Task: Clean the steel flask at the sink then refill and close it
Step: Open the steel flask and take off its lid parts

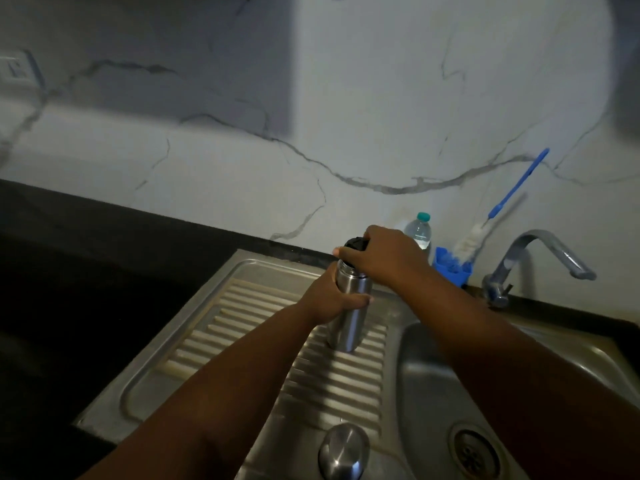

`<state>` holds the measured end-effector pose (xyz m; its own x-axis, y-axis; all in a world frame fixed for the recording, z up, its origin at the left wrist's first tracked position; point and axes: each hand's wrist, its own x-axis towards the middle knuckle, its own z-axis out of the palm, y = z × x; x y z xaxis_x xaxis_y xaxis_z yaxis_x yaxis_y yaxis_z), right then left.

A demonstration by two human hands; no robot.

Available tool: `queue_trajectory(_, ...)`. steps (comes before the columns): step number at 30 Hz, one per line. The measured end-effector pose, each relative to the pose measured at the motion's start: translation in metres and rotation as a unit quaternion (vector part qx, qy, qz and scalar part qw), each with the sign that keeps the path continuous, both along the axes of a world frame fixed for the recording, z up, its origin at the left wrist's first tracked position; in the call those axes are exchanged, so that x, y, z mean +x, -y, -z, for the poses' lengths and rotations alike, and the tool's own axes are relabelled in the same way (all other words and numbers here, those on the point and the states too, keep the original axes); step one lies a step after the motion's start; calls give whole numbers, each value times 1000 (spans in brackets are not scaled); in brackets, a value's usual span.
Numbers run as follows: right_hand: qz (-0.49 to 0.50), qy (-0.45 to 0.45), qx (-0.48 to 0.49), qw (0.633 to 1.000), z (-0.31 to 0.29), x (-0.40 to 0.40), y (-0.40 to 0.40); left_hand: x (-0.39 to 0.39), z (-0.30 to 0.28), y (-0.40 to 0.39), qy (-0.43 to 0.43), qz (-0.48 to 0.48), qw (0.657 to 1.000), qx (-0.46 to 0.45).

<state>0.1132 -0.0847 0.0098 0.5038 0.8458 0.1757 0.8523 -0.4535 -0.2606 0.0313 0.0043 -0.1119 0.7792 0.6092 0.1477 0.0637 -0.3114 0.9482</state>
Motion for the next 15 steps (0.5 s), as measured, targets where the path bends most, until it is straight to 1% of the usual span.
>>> queue_trajectory(3, 36, 28, -20, 999, -6, -11, -9, -1, 2, -4, -4, 17, 1000, 3)
queue_trajectory(9, 111, 25, -41, 993, -7, -36, -21, -8, -4, -15, -31, 60, 998, 8)
queue_trajectory(12, 136, 13, -49, 989, -7, -41, -24, -10, -7, -18, -34, 72, 996, 27)
queue_trajectory(15, 146, -8, -29, 989, -2, -41, -22, -10, -9, -21, -37, 88, 994, 52)
